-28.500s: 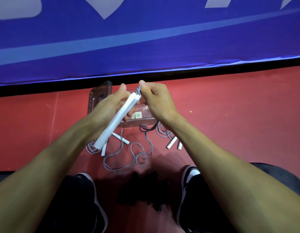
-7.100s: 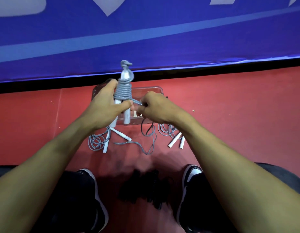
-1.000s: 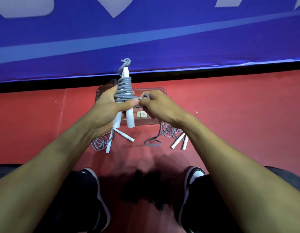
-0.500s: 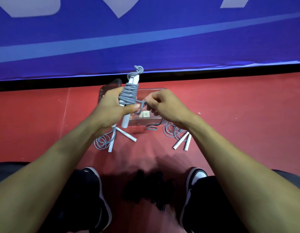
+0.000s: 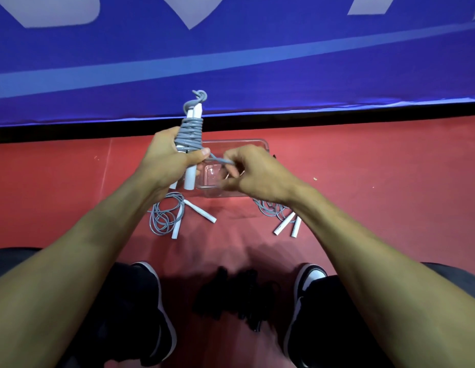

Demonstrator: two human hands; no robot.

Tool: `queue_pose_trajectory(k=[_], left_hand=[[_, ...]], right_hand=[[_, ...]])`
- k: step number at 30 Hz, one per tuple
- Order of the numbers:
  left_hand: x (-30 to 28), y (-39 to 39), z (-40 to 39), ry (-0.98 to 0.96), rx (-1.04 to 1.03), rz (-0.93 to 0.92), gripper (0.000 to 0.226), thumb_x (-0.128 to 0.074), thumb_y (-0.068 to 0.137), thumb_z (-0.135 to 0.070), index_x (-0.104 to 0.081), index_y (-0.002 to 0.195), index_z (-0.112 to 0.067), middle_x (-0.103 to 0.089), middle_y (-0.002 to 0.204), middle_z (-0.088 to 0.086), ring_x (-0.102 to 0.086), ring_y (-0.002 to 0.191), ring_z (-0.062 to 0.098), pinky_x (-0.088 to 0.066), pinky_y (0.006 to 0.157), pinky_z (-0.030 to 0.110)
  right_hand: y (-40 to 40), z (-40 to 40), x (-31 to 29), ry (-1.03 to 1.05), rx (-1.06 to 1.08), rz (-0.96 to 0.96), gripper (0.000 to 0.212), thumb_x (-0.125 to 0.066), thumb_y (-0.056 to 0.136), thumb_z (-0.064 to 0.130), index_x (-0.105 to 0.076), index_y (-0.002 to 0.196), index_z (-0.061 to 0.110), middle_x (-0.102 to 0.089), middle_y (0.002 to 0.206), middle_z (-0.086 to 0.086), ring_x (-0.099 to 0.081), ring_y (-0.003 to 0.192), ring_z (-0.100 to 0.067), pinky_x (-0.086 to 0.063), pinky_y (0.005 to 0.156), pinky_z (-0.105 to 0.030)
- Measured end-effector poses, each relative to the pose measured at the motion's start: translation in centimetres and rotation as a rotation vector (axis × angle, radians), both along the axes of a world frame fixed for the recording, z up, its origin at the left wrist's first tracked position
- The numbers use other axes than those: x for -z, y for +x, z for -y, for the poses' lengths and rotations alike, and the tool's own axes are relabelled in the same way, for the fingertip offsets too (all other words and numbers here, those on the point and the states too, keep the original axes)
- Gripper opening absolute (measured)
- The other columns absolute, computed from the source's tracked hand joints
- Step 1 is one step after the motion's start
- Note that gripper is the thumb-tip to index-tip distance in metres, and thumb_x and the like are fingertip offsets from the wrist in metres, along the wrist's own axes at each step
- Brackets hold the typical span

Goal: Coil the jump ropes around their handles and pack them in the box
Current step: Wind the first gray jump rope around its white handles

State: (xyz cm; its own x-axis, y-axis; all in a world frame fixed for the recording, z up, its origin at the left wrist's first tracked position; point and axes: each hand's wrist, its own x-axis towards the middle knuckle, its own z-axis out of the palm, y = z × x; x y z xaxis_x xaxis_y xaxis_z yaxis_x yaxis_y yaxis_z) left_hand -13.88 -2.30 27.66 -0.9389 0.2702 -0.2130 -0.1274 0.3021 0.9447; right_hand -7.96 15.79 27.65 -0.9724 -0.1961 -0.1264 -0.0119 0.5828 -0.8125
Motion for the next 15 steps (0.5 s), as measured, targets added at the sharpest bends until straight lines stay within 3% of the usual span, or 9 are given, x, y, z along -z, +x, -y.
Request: queue_pose_trajectory(k=[2, 4, 7, 9, 11, 13, 15], left_hand=[[0.0, -0.1, 0.2, -0.031, -0.023, -0.049, 0.022, -0.076, 0.084, 0.001, -0.061, 0.089, -0.014, -0.065, 0.074, -0.001, -0.062, 0.065, 0.013, -0.055, 0.074, 0.037], [-0.1, 0.1, 0.4, -0.043, -0.019, -0.074, 0.023, -0.079, 0.081, -0.003, -0.062, 0.089, -0.016, -0.065, 0.074, -0.003, -0.061, 0.068, 0.015, -0.054, 0.074, 0.038], [-0.6, 0.3, 0.7, -0.051, 0.010, -0.106, 0.022, -0.080, 0.074, -0.013, -0.063, 0.086, -0.021, -0.066, 0.075, -0.002, -0.060, 0.069, 0.017, -0.054, 0.074, 0.042], [-0.8, 0.2, 1.0, -0.060, -0.018, -0.141, 0.023, -0.079, 0.079, -0.007, -0.062, 0.087, -0.019, -0.064, 0.072, -0.002, -0.059, 0.066, 0.018, -0.054, 0.072, 0.041], [-1.0, 0.0, 1.3, -0.054, -0.038, -0.150, 0.023, -0.076, 0.084, 0.001, -0.060, 0.089, -0.015, -0.063, 0.071, 0.000, -0.059, 0.065, 0.019, -0.054, 0.071, 0.040], [-1.2, 0.1, 1.3, -0.058, -0.005, -0.144, 0.022, -0.075, 0.085, 0.002, -0.060, 0.091, -0.012, -0.063, 0.073, 0.003, -0.060, 0.067, 0.021, -0.055, 0.073, 0.042], [-1.1, 0.4, 1.3, -0.051, 0.020, -0.126, 0.021, -0.075, 0.085, 0.003, -0.060, 0.092, -0.011, -0.063, 0.075, 0.005, -0.061, 0.068, 0.023, -0.055, 0.072, 0.042]], right_hand=[[0.6, 0.6, -0.3, -0.087, -0.079, 0.092, 0.043, -0.067, 0.092, 0.042, -0.057, 0.064, 0.012, -0.059, 0.069, -0.010, -0.050, 0.063, -0.019, -0.045, 0.065, -0.038], [0.8, 0.7, -0.4, -0.145, -0.046, 0.099, 0.055, -0.048, 0.100, 0.054, -0.073, 0.069, 0.015, -0.066, 0.080, -0.018, -0.054, 0.068, -0.023, -0.051, 0.075, -0.046], [0.2, -0.3, -0.3, -0.054, 0.055, 0.026, 0.054, -0.049, 0.103, 0.043, -0.072, 0.057, 0.027, -0.070, 0.073, -0.016, -0.056, 0.058, -0.012, -0.052, 0.066, -0.035], [0.2, -0.8, -0.1, 0.075, 0.086, -0.027, 0.046, -0.055, 0.101, 0.035, -0.073, 0.062, 0.021, -0.062, 0.056, -0.003, -0.045, 0.048, -0.004, -0.041, 0.056, -0.024], [0.7, -1.0, 0.1, 0.112, 0.126, -0.064, 0.033, -0.061, 0.098, 0.027, -0.075, 0.071, 0.013, -0.052, 0.047, 0.010, -0.046, 0.048, -0.002, -0.032, 0.051, -0.014], [0.8, -1.2, 0.5, 0.162, 0.134, -0.079, 0.028, -0.064, 0.095, 0.026, -0.073, 0.072, 0.012, -0.049, 0.046, 0.012, -0.047, 0.050, -0.002, -0.032, 0.051, -0.013], [0.8, -1.2, 0.9, 0.258, 0.152, -0.096, 0.025, -0.065, 0.091, 0.028, -0.070, 0.070, 0.016, -0.048, 0.046, 0.012, -0.045, 0.050, -0.006, -0.039, 0.054, -0.026]])
